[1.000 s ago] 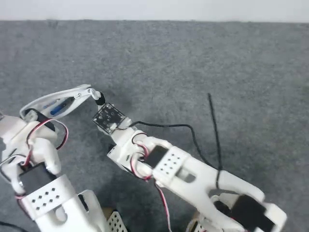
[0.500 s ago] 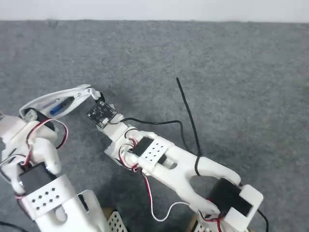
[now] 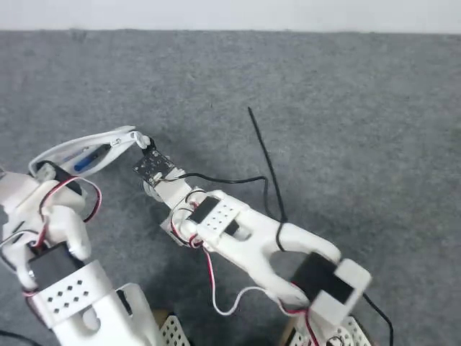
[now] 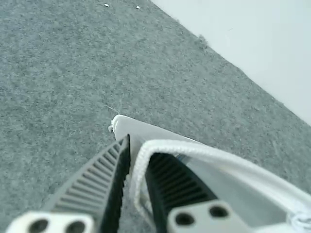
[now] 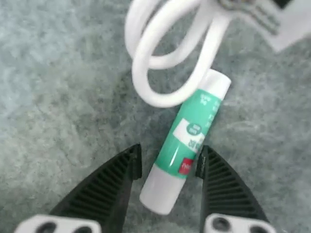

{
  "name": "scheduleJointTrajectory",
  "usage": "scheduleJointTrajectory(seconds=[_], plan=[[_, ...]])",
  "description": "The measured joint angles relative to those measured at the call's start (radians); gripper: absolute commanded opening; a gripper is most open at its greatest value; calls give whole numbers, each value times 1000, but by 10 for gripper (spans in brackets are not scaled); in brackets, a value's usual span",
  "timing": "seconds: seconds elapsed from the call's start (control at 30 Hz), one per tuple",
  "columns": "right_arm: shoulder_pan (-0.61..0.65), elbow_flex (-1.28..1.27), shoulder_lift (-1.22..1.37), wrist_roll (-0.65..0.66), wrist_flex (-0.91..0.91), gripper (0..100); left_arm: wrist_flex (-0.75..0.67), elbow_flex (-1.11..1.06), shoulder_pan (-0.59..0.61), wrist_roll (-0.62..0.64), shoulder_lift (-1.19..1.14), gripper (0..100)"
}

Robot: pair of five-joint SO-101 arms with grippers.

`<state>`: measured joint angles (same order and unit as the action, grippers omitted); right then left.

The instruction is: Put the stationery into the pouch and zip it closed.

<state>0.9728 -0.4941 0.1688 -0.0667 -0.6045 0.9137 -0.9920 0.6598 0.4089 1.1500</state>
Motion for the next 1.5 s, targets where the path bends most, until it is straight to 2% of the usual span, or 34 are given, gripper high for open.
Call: scheduleJointTrajectory(seconds=[0.07, 0.17, 0.23, 0.3, 0.63, 0.8, 0.97, 1.17, 1.4, 1.5], plan=[[-6, 28, 43, 0, 0, 128, 0, 0, 0, 0, 0, 12], [-25, 54, 77, 0, 0, 0, 0, 0, 0, 0, 0, 12], [-40, 57, 78, 0, 0, 28, 0, 0, 0, 0, 0, 12], [-44, 58, 78, 34, -17, 9, 0, 0, 0, 0, 0, 12], [-87, 74, -38, 216, -353, 8, 0, 0, 0, 0, 0, 12], [-98, 74, -58, 288, -434, 117, 0, 0, 0, 0, 0, 12], [-91, 74, -58, 267, -439, 124, 0, 0, 0, 0, 0, 12], [-71, 74, -58, 181, -339, 124, 0, 0, 0, 0, 0, 12], [-69, 75, 52, 170, -250, 122, 0, 0, 0, 0, 0, 12], [-69, 77, 60, 170, -244, 58, 0, 0, 0, 0, 0, 12]])
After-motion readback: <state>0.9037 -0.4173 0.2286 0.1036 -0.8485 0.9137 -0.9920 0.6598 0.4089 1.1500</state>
